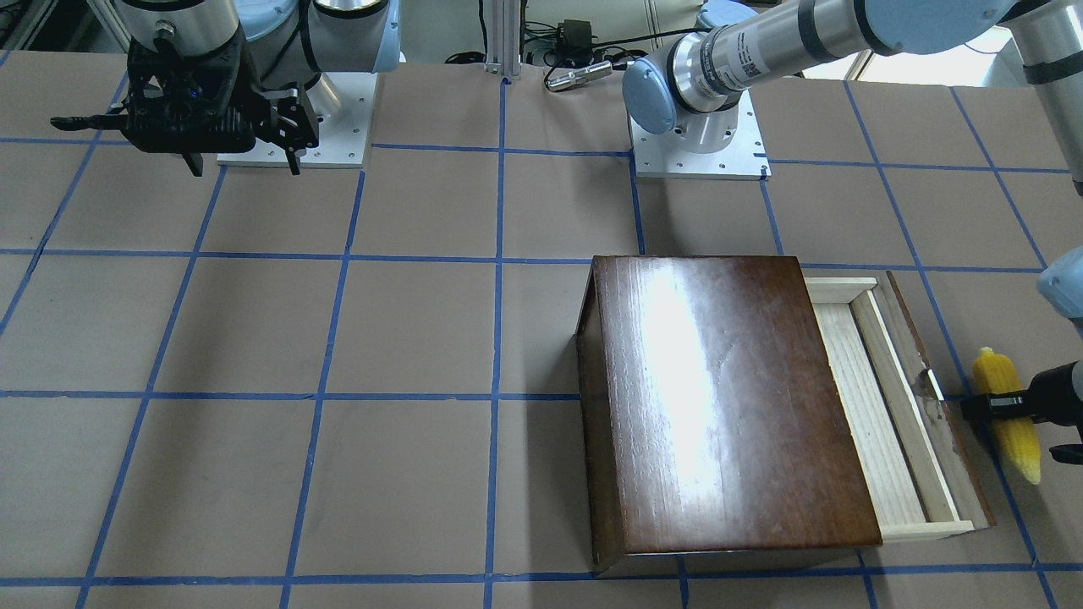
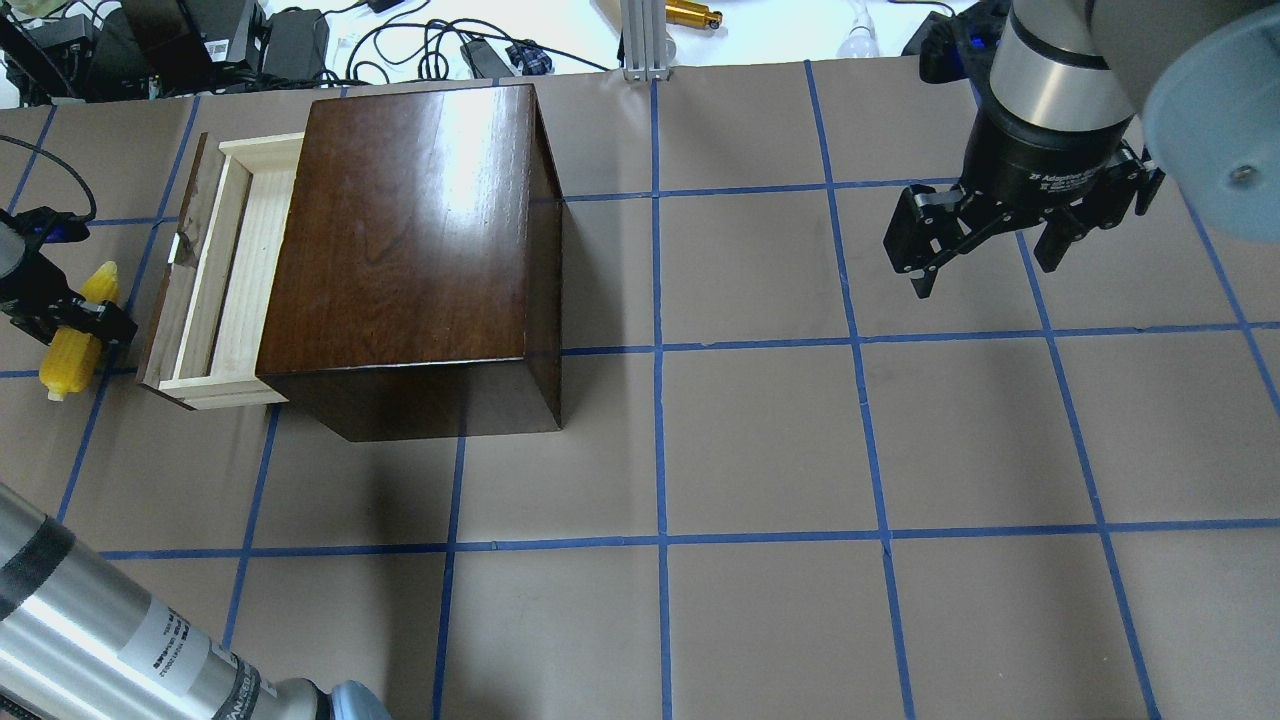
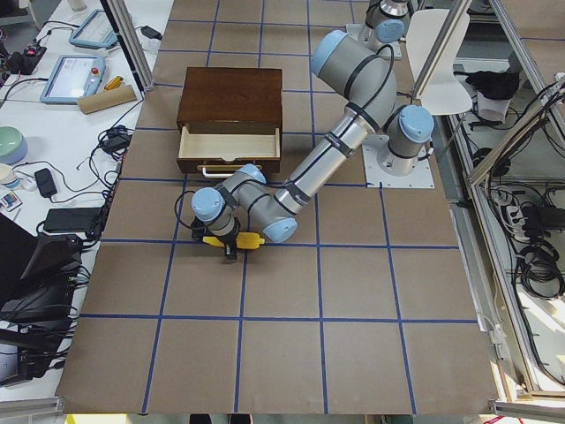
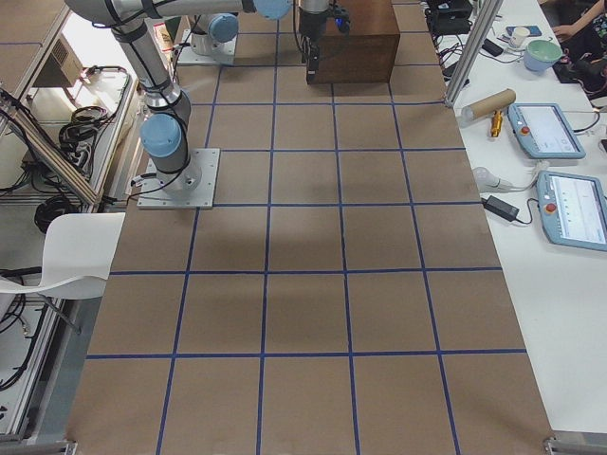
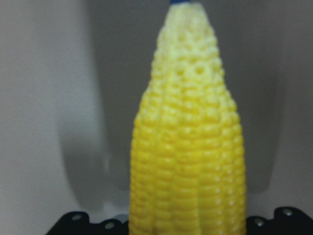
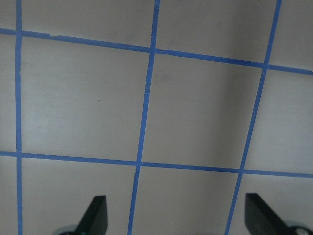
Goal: Open drawer and put corn inside
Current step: 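Lift the corn cob with the left gripper and carry it over the drawer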
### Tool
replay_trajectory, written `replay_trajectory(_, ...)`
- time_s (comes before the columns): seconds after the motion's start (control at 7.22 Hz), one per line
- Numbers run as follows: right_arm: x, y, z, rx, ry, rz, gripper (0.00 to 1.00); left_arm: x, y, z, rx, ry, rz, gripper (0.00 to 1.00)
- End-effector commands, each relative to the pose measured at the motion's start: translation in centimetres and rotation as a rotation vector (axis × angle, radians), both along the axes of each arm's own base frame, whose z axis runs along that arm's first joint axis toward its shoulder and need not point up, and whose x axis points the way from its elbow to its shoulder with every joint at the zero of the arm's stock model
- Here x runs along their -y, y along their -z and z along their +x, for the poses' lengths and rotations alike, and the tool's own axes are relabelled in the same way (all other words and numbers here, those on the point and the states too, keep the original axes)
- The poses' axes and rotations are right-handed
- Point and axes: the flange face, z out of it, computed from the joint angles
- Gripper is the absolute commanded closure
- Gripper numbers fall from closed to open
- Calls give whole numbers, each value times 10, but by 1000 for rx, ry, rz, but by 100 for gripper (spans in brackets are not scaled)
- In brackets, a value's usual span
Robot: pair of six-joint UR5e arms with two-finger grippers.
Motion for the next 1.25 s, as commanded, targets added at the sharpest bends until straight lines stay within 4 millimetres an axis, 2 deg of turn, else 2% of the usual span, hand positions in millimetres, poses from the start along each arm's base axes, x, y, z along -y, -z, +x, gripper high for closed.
replay_trajectory(0.0,0,1,0,0,0,1,0,3,-48,-19,24,23,-29,100)
replay_trajectory(0.14,0,0,0,0,0,0,0,2,-90,-42,8,39,-20,100)
replay_trajectory(0.28,0,0,0,2,0,0,0,2,-132,-73,9,57,-34,100)
replay_trajectory(0.42,0,0,0,2,0,0,0,6,-162,-106,16,55,-60,100)
replay_trajectory(0.55,0,0,0,2,0,0,0,7,-188,-148,-25,45,-80,100)
replay_trajectory(0.83,0,1,0,1,0,2,0,15,-204,-222,-18,32,-88,100)
replay_trajectory(0.97,0,1,0,1,0,2,0,17,-203,-246,-37,39,-92,100)
replay_trajectory(1.11,0,1,0,1,0,2,0,15,-191,-257,-53,27,-81,100)
